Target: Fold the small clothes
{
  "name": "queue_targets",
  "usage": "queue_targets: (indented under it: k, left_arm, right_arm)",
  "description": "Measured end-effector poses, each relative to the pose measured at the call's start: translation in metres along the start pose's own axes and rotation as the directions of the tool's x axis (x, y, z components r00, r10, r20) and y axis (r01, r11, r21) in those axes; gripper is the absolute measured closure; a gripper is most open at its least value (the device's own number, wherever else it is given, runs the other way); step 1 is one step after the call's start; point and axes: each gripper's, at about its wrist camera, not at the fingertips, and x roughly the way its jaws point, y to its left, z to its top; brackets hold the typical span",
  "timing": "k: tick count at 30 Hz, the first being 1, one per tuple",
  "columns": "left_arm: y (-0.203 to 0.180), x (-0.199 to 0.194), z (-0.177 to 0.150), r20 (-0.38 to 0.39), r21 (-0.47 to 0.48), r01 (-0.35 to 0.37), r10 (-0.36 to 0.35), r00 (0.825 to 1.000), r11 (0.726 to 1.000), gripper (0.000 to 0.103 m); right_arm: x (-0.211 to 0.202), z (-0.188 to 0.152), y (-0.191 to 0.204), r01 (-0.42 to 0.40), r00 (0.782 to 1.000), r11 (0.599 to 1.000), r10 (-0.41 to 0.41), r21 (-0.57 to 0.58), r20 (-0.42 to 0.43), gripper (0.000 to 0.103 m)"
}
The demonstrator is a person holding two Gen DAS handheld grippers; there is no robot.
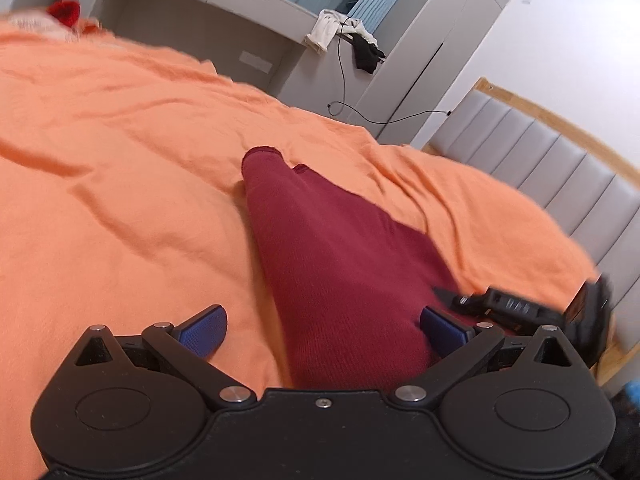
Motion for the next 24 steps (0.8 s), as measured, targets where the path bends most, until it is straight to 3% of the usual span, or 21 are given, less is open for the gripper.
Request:
queue_targets:
  k: [5, 10, 24]
  left_arm:
    - [0.018, 0.029, 0.028, -0.131, -0.088, 0.042, -0.053, 0.99, 0.995, 0.001]
    - [0.019, 0.054, 0.043, -0.219, -0.003, 0.056, -0.055, 0.974, 0.998, 0.0]
    - [0.015, 0.054, 0.029, -0.17, 0.018, 0.041, -0.037, 0.985, 0.999, 0.0]
  right_arm:
    - [0.001, 0.0, -0.002, -0.004, 1.0, 1.0, 0.004, 0.028, -0.003, 0.04]
    - [0.003, -0.002, -0.001, -0.003, 1.0, 1.0, 0.003, 0.029, 0.002, 0.038]
    - [0.003, -0.006, 0.005, 0.023, 1.0, 1.0, -0.023, 0.016, 0.021, 0.038]
